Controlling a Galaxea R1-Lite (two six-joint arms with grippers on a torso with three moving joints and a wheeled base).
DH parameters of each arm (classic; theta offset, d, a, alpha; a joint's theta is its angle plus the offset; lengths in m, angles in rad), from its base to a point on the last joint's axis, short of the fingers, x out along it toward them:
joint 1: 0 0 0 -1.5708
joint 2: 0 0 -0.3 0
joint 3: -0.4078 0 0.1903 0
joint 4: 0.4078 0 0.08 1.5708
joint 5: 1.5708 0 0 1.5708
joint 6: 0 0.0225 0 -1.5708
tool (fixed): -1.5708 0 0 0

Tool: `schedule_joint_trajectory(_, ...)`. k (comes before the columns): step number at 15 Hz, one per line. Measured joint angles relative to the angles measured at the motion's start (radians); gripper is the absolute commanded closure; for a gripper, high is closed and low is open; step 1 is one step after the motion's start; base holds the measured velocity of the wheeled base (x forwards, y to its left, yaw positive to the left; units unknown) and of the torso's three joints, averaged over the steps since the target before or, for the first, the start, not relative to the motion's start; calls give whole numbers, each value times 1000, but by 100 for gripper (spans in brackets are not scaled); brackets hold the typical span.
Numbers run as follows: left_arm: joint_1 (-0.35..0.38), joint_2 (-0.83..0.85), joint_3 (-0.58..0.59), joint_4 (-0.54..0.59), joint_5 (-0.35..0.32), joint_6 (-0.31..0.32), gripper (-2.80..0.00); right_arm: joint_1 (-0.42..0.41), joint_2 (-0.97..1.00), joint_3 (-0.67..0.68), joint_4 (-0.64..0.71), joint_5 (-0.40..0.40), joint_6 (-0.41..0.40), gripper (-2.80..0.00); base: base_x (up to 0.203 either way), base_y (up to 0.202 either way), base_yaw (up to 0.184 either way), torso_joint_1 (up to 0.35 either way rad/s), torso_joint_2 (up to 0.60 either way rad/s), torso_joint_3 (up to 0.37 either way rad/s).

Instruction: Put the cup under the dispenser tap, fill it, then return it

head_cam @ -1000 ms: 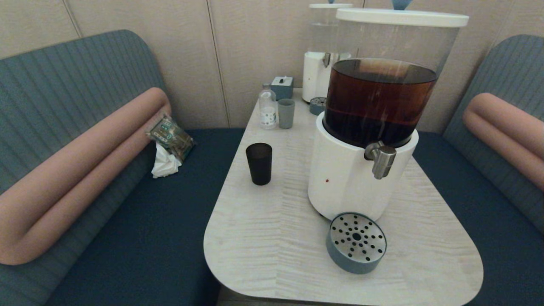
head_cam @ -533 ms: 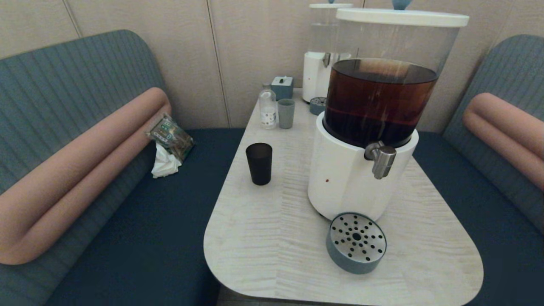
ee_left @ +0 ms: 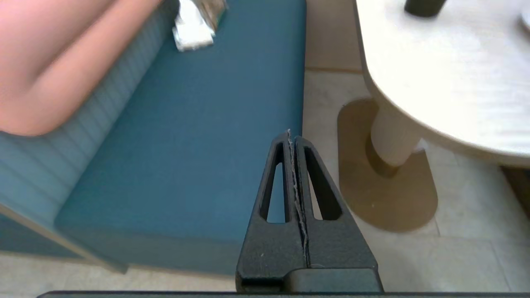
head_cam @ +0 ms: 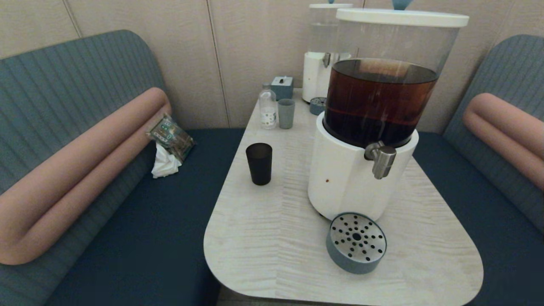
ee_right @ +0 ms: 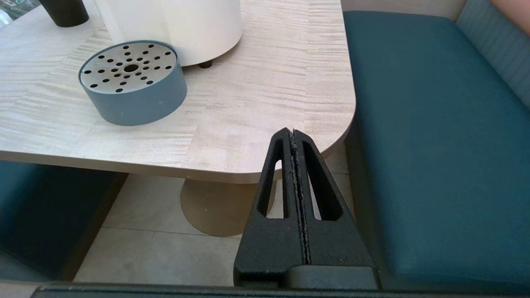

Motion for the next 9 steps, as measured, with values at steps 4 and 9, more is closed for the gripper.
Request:
schedule_joint_trajectory(4,-1,3,-12,24,-20,2,0,0,0,0,0,0,0,0,0,0,0,0,0,0)
schedule_joint_trajectory(9,-1,2,-1,-18,-4,-32,0,0,0,0,-4,0,0,0,0,0,0,0,0,0)
